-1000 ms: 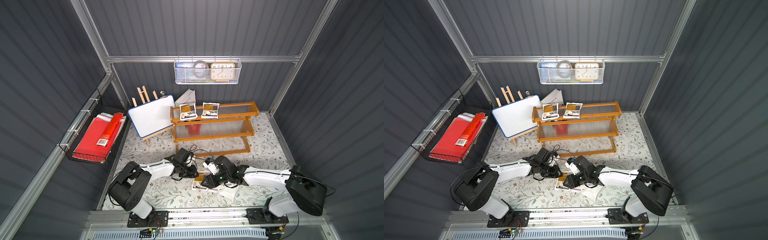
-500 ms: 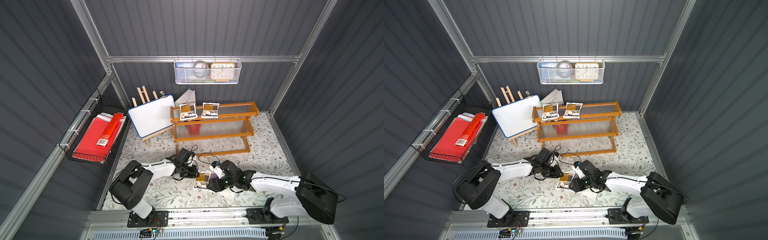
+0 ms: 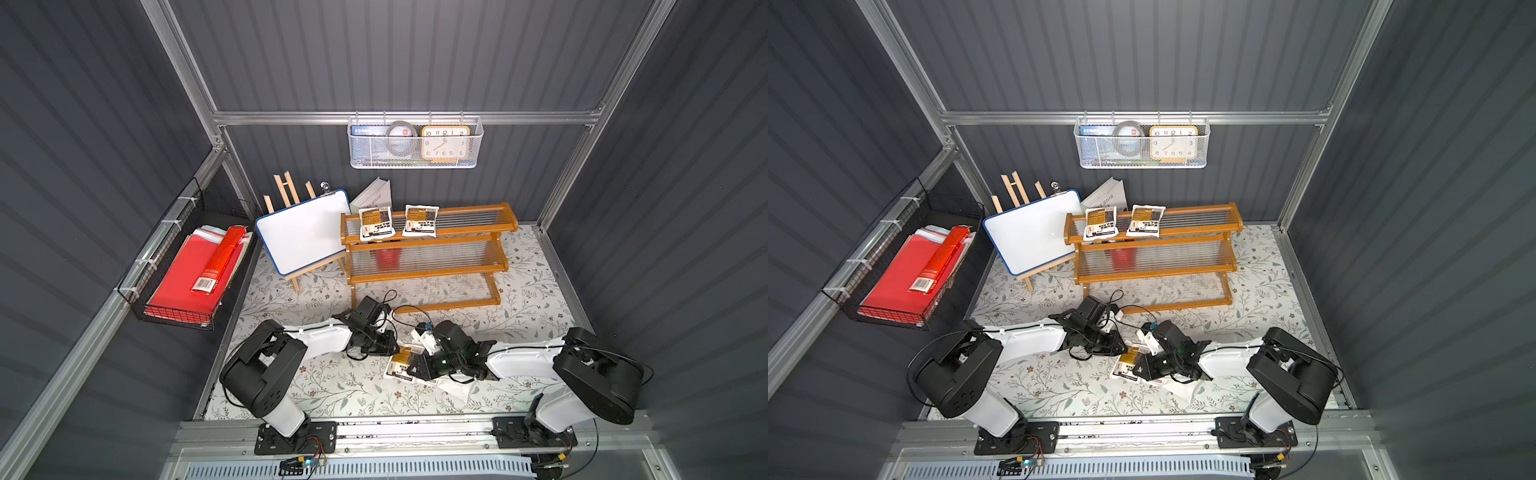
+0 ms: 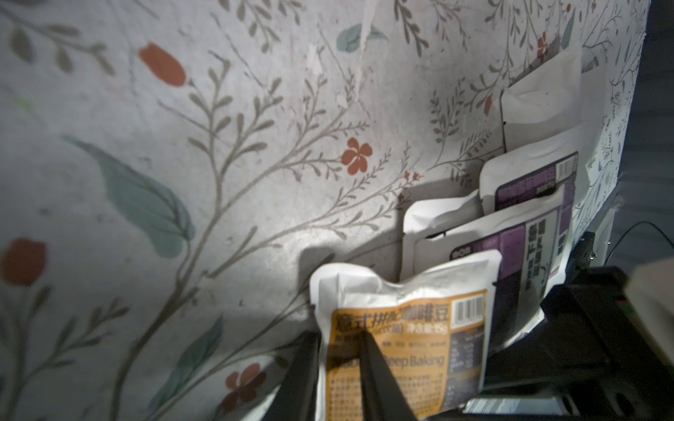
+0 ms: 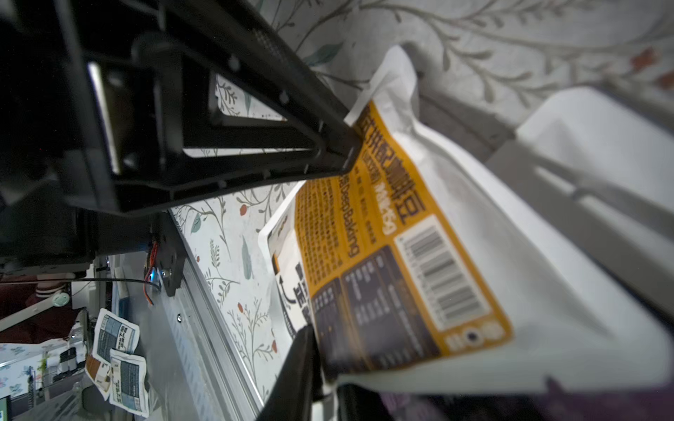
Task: Place the bagged coffee beans on the shelf by color
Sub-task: Pick up the bagged coffee beans at the center of the board.
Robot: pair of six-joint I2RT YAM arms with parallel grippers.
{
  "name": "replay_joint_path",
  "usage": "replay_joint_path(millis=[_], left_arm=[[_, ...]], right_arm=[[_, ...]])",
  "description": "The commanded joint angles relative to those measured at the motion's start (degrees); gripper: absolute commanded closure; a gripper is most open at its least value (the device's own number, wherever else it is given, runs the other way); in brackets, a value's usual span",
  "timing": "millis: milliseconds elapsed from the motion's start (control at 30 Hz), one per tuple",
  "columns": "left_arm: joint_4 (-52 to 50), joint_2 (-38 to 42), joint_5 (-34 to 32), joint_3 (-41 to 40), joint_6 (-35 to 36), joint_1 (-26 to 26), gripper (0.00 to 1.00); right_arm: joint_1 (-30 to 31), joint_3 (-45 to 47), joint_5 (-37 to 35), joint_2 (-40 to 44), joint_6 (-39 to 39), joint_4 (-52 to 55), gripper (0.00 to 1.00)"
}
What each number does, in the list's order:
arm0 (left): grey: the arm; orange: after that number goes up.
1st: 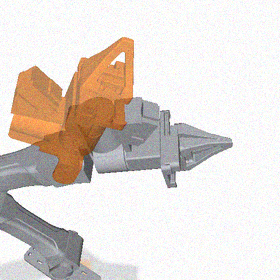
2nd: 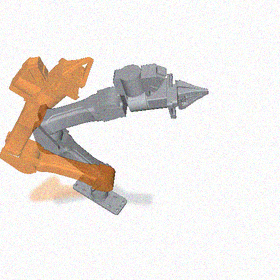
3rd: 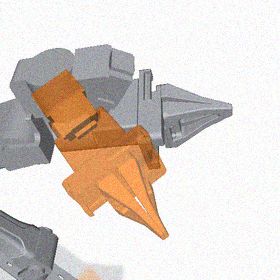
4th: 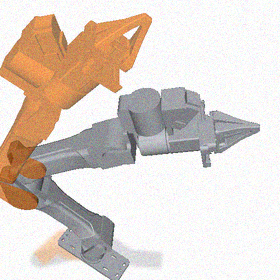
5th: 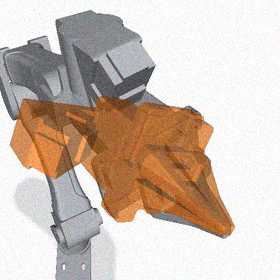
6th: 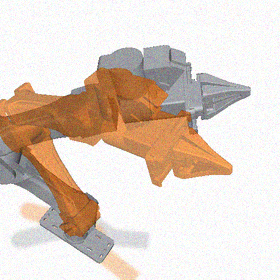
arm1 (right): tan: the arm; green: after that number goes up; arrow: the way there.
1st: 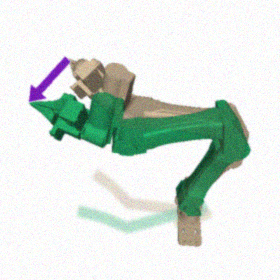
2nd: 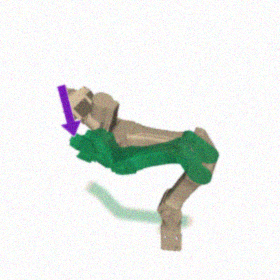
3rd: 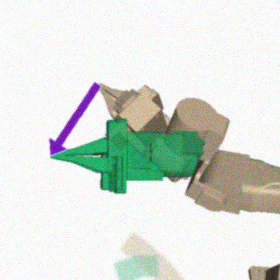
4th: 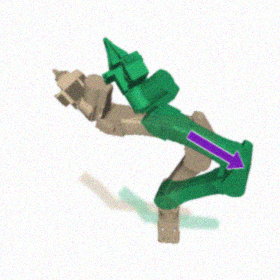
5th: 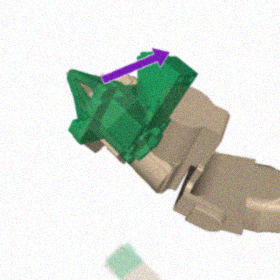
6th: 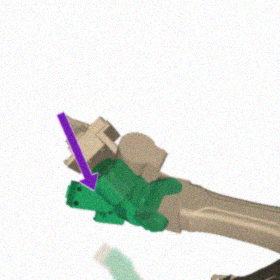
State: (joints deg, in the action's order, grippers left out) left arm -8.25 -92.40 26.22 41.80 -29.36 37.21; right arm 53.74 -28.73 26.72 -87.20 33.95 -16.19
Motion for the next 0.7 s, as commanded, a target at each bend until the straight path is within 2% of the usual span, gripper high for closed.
replay_joint_path(millis=[0, 100, 167, 300, 400, 467, 533, 667], left_arm=[[-9.15, -2.94, -7.69, -0.61, 1.83, 0.57, 0.69], [-10.24, -0.97, -13.09, 2.67, 1.31, 0.49, 0.57], [-10.38, 0.76, -16.97, 5.39, 0.39, 0.49, 0.53], [-9.79, 4.06, -27.3, 10.58, -4.9, 0.46, 0.5], [-9.78, 5.76, -33.9, 11.98, -8.17, 0.41, 0.5], [-9.77, 6.54, -36.68, 11.83, -9.73, 0.28, 0.5], [-9.59, 7.03, -38.31, 11.64, -10.5, -0.23, 0.5], [-9.15, 6.84, -36.78, 11.6, -10.54, -1.69, 0.49]], right_arm=[[-0.11, -1.98, -1.7, 1.48, -1.82, 3.62, 1.0], [-0.55, -4.92, -3.33, 4.66, -6.64, 12.01, 1.0], [-1.21, -7.66, -3.32, 6.6, -10.97, 19.26, 1.0], [-4.19, -15.76, -3.29, 9.18, -21.6, 36.7, 1.0], [-8.56, -22.27, -3.95, 10.53, -26.6, 46.7, 1.0], [-12.14, -25.62, -0.23, 12.51, -28.65, 49.11, 1.0], [-13.46, -29.46, -2.04, 14.54, -29.22, 51.28, 1.0], [-15.25, -38.56, -3.16, 17.24, -33.36, 56.26, 1.0]])
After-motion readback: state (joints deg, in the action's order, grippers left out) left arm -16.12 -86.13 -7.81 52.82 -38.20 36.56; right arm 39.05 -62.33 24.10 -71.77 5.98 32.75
